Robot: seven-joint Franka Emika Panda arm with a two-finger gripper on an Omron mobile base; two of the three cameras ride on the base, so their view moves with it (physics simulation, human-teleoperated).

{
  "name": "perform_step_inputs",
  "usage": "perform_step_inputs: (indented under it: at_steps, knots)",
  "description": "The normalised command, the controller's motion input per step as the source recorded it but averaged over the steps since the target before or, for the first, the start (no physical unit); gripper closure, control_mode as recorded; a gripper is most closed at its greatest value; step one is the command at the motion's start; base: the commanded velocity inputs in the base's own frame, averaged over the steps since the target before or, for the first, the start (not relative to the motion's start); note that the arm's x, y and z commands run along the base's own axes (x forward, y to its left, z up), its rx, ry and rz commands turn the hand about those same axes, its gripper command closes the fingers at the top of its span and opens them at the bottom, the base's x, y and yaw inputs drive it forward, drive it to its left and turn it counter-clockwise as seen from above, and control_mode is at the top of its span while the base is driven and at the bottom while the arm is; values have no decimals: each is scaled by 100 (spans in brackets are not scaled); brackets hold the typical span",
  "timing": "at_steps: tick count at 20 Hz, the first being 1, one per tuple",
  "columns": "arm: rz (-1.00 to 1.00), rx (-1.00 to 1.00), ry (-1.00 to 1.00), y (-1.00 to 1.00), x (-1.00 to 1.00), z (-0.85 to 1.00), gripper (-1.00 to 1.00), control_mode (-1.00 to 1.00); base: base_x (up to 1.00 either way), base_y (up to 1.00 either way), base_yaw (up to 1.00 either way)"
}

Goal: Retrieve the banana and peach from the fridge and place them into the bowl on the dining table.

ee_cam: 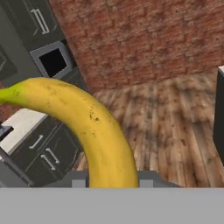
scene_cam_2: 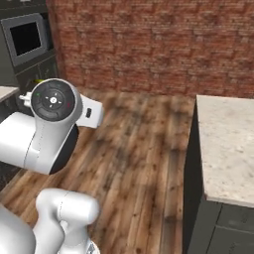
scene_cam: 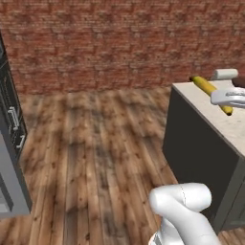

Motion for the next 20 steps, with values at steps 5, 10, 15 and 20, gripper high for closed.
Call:
perform_step_inputs:
  at_steps: [5,10,15,20]
  knots:
    - [0,0,0,0,0,0,100,100,100,4,-10]
    - [0,0,0,0,0,0,100,100,100,38,-22]
    - [0,0,0,0,0,0,100,100,100,61,-26]
    - [0,0,0,0,0,0,100,100,100,67,-28]
